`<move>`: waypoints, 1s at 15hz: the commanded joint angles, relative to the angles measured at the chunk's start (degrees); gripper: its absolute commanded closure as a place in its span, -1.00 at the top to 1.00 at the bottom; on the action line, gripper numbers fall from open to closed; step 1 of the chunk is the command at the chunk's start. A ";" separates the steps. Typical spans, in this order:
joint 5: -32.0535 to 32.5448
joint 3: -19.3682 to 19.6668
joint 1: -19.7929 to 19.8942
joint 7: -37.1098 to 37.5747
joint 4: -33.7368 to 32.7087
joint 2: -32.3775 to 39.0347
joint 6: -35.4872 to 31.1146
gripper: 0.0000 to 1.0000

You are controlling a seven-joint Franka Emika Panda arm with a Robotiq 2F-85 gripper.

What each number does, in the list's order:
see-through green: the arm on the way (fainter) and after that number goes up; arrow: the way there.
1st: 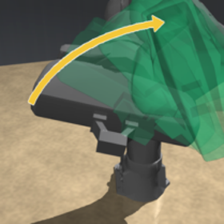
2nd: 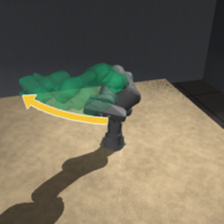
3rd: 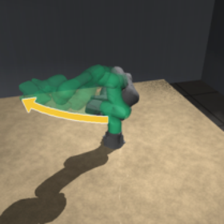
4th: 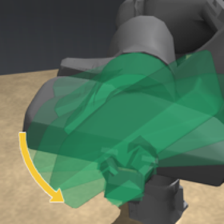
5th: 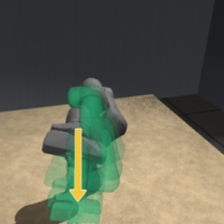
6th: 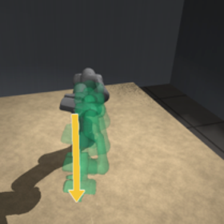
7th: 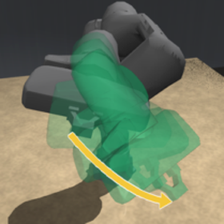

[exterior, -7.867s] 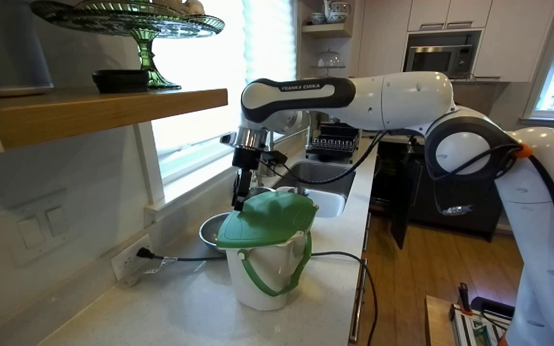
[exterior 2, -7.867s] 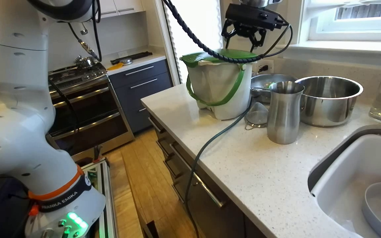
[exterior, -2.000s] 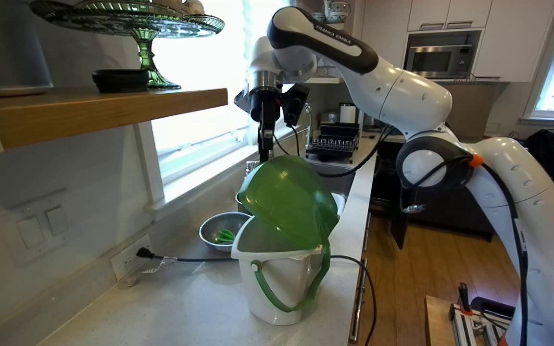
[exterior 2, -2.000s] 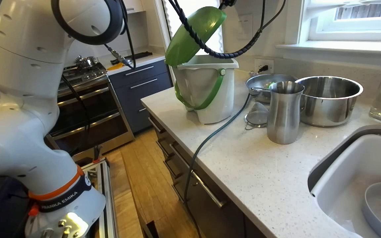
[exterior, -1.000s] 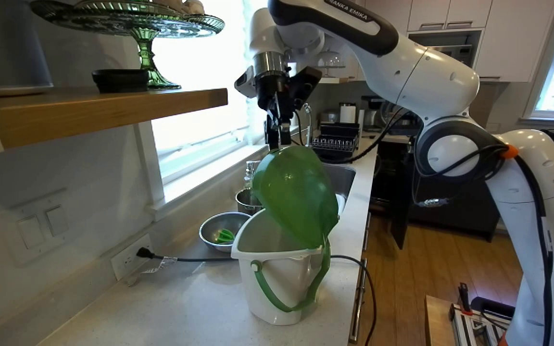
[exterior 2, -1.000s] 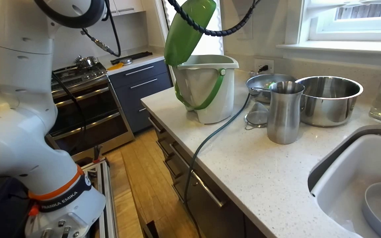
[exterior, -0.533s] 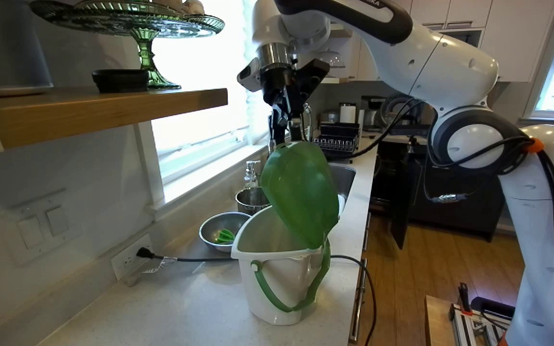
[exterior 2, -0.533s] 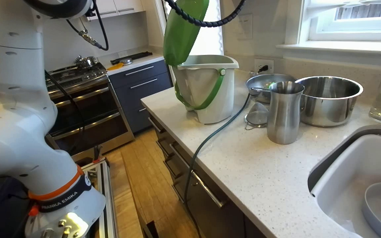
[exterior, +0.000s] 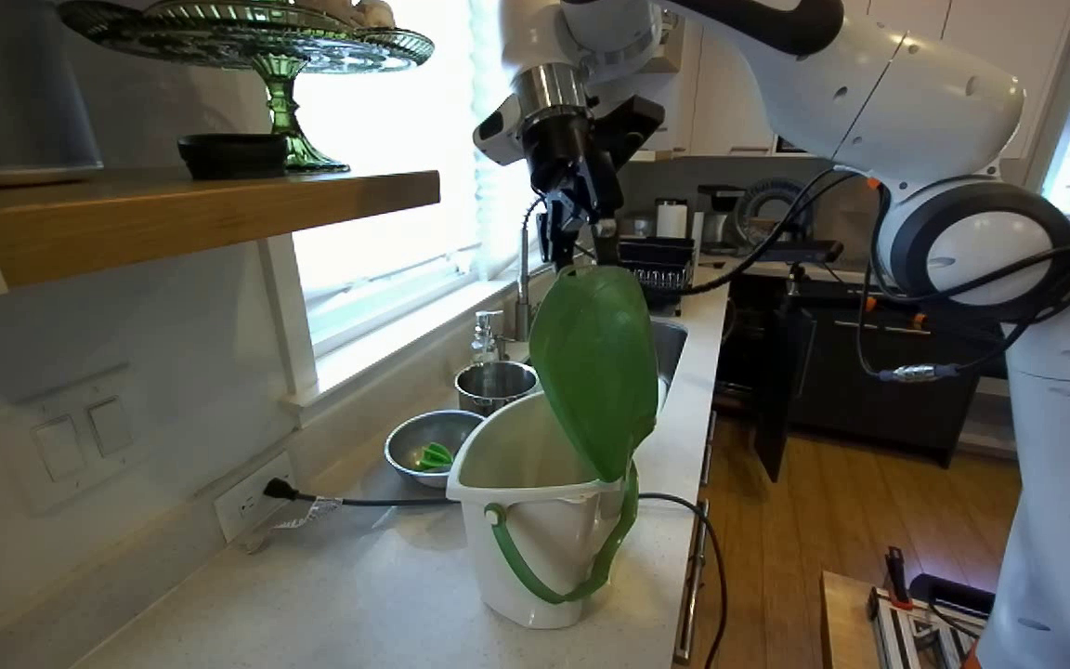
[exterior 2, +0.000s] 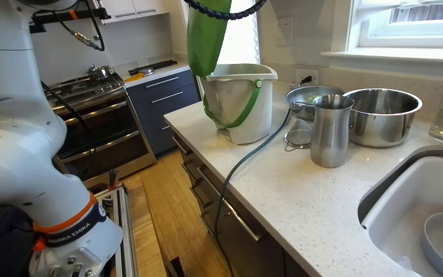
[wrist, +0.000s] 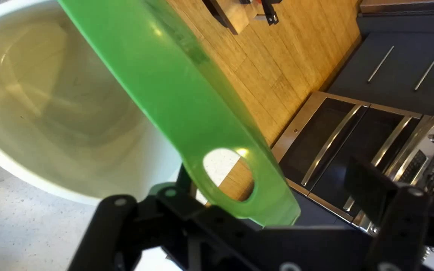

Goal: Open the white and green bin

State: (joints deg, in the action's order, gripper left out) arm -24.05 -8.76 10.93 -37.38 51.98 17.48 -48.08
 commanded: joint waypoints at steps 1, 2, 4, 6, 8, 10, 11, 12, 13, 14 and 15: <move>2.53 0.24 -0.28 -3.07 6.62 -5.15 0.00 1.00; 2.84 0.43 -0.52 -3.57 7.38 -5.90 0.00 1.00; 3.21 0.84 -0.97 -4.38 8.76 -7.10 0.02 1.00; 3.92 1.14 -1.60 -5.06 10.28 -8.31 0.02 1.00; 4.35 1.67 -2.16 -5.05 10.43 -8.61 0.02 1.00; 5.04 2.03 -2.68 -5.26 10.68 -9.02 0.02 1.00; 5.73 2.26 -2.93 -5.52 10.11 -8.91 0.02 1.00; 6.30 2.73 -3.09 -4.83 8.27 -8.13 0.02 1.00; 6.38 3.18 -3.16 -4.20 7.01 -7.60 0.02 1.00; 6.48 3.63 -3.30 -3.19 5.78 -7.11 0.00 1.00; 7.19 2.62 -2.19 -2.79 6.02 -7.51 -1.01 1.00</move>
State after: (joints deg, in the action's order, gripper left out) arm -18.95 -6.61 8.67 -41.16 59.35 10.17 -48.10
